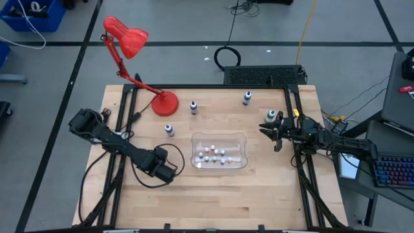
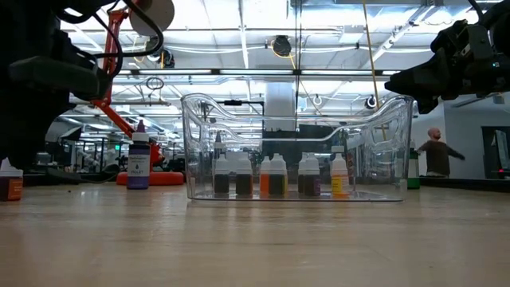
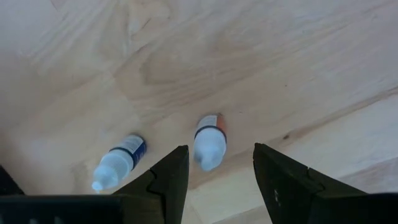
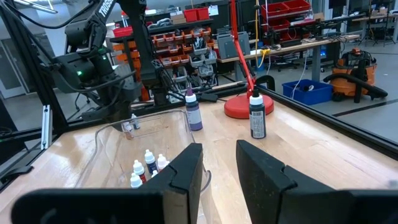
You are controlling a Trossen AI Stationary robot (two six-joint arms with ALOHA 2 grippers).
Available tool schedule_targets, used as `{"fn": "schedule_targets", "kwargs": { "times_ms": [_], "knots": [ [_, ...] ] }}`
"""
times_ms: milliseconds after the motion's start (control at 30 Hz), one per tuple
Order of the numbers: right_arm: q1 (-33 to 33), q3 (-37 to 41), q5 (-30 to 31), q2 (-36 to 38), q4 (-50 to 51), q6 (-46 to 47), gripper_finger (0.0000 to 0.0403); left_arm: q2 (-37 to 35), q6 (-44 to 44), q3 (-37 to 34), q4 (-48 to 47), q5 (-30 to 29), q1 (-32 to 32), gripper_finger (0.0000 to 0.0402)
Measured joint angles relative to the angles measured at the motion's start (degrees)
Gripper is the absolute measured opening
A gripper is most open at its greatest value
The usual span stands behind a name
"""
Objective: Pick & Place food coloring
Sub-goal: Put the small red food coloring bottle into the transparent bin
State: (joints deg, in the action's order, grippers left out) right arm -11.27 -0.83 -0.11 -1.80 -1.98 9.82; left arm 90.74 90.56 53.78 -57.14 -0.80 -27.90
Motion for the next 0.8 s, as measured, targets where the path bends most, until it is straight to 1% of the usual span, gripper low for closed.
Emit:
{"fn": "schedule_targets", "kwargs": {
  "times_ms": [333, 567, 667, 800],
  "knots": [
    [0.00, 0.01, 0.01, 0.01, 0.00, -0.01, 0.0089, 0.00, -0.42, -0.05, -0.09, -0.43, 0.01, 0.0181],
    [-0.02, -0.01, 0.01, 0.01, 0.00, 0.00, 0.0089, 0.00, 1.46, -3.97, 1.13, 2.36, 0.02, 0.0181],
    [-0.02, 0.01, 0.01, 0.01, 0.00, 0.01, 0.0089, 0.00, 1.52, -5.49, 2.89, 2.11, 0.04, 0.0181],
    [0.00, -0.01, -0.01, 0.00, 0.00, 0.00, 0.0089, 0.00, 0.23, -5.49, 3.73, 0.86, 0.04, 0.0181]
  ]
}}
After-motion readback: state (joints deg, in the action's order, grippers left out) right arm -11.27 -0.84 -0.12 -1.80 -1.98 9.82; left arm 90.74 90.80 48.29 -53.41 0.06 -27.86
